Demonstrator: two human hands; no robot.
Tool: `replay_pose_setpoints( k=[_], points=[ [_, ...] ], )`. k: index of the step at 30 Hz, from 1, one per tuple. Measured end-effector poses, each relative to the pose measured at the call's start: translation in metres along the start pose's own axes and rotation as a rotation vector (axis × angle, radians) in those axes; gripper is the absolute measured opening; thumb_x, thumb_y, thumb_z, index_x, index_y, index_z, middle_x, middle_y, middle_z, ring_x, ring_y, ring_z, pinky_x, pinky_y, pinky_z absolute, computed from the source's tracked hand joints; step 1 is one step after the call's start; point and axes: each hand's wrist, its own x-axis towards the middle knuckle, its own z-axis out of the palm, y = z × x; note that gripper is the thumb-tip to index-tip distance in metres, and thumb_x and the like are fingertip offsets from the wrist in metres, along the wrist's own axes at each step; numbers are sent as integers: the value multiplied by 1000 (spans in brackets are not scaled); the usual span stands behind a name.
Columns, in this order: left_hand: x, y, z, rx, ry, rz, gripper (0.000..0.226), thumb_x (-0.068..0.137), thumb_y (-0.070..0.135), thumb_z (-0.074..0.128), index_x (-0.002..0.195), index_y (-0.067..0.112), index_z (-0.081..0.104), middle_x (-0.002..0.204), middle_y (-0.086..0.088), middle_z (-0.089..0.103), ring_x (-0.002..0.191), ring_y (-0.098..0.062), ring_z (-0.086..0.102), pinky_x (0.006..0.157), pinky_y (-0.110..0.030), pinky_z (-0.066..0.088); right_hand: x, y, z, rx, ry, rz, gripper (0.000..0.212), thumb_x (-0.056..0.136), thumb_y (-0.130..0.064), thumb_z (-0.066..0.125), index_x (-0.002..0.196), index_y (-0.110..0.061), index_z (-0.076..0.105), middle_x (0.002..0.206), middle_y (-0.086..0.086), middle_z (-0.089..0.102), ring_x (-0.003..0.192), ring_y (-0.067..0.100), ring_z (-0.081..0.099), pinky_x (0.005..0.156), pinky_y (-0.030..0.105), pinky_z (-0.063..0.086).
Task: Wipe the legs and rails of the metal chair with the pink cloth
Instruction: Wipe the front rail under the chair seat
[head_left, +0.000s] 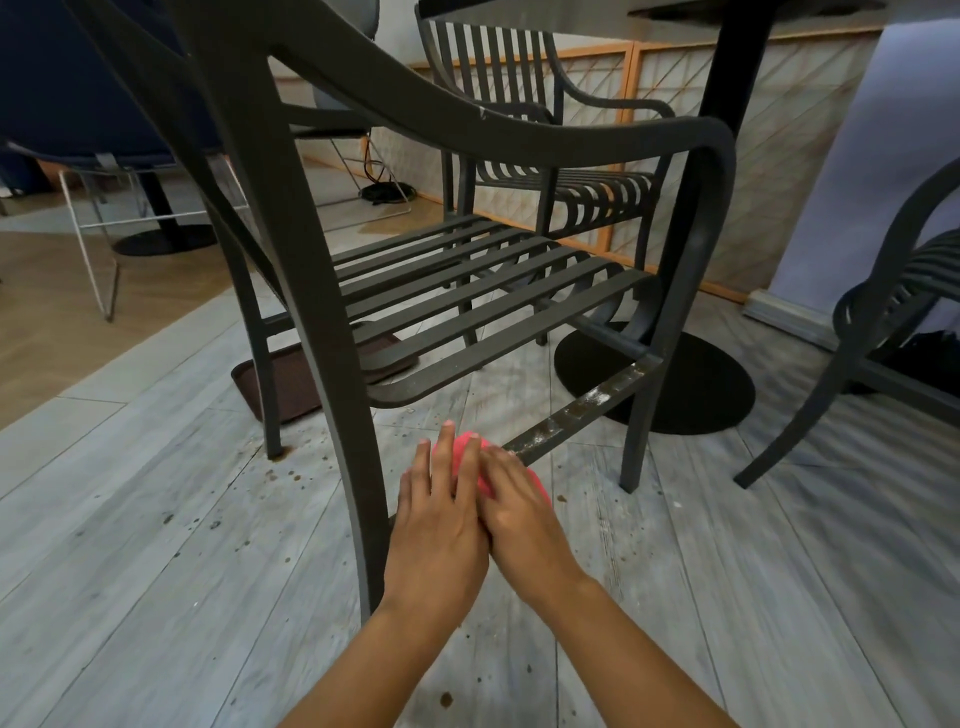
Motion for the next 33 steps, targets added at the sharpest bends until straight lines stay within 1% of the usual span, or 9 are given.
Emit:
replay_pose_setpoints(
  k=[2, 3, 6, 9, 11, 17, 26, 30, 33],
  points=[
    [2, 1, 3, -45, -9, 7, 70, 97, 21, 42, 149, 19, -5, 158, -9, -9, 146, -29, -4, 114, -38, 3, 0, 6, 0, -22, 14, 18, 47, 86, -14, 60, 132, -11, 47, 137, 8, 49, 131, 25, 39, 108, 40, 36],
    [3, 2, 5, -76, -12, 1, 67, 99, 22, 38, 149, 22, -8, 158, -7, -11, 146, -28, -6, 114, -36, 1, 0, 11, -1, -36, 26, 56, 42, 88, -12, 52, 130, -12, 51, 135, 9, 51, 129, 27, 42, 106, 42, 38],
    [9, 2, 9, -140, -45, -41, 65, 101, 23, 37, 148, 25, -7, 159, -3, -7, 147, -25, 0, 117, -35, 12, 4, 25, -5, -83, 43, 146, 49, 85, -13, 30, 126, -16, 55, 133, 12, 52, 126, 32, 45, 103, 47, 39],
    [14, 1, 11, -143, -33, -37, 64, 98, 18, 45, 149, 25, 6, 156, -1, 16, 140, -20, 26, 111, -31, 30, 5, 36, -5, -78, 56, 148, 45, 80, 1, 45, 120, -13, 59, 129, 18, 54, 122, 38, 47, 98, 54, 41],
    [15, 1, 13, -142, -22, -25, 59, 97, 16, 47, 147, 25, 17, 150, 2, 31, 130, -17, 39, 105, -29, 35, 6, 39, -4, -61, 73, 140, 49, 73, 9, 55, 118, -12, 61, 128, 19, 55, 120, 40, 48, 97, 54, 42],
    [16, -1, 19, -117, -16, -27, 50, 91, 9, 56, 138, 22, 42, 133, 0, 53, 108, -21, 55, 92, -32, 45, 6, 50, -2, -69, 105, 158, 65, 63, 21, 68, 117, -14, 61, 128, 15, 55, 120, 36, 48, 94, 50, 47],
    [16, -3, 18, -139, -14, -25, 51, 99, 15, 41, 146, 27, 25, 144, 6, 37, 122, -14, 42, 102, -26, 34, 12, 73, -13, -75, 71, 265, 70, 62, 19, 71, 120, -20, 59, 130, 14, 53, 122, 37, 46, 93, 53, 46],
    [17, -4, 19, -138, -25, -34, 52, 99, 15, 41, 146, 28, 23, 145, 7, 35, 123, -14, 40, 103, -26, 34, 14, 72, -16, -76, 60, 289, 66, 65, 17, 71, 120, -18, 60, 132, 14, 52, 124, 37, 45, 95, 53, 44],
    [17, -3, 17, -147, -42, -35, 52, 99, 14, 42, 146, 27, 25, 144, 6, 37, 122, -14, 41, 103, -26, 35, 16, 67, -20, -65, 43, 317, 60, 73, 13, 66, 121, -22, 59, 137, 12, 47, 129, 33, 39, 103, 50, 39]
  ],
)
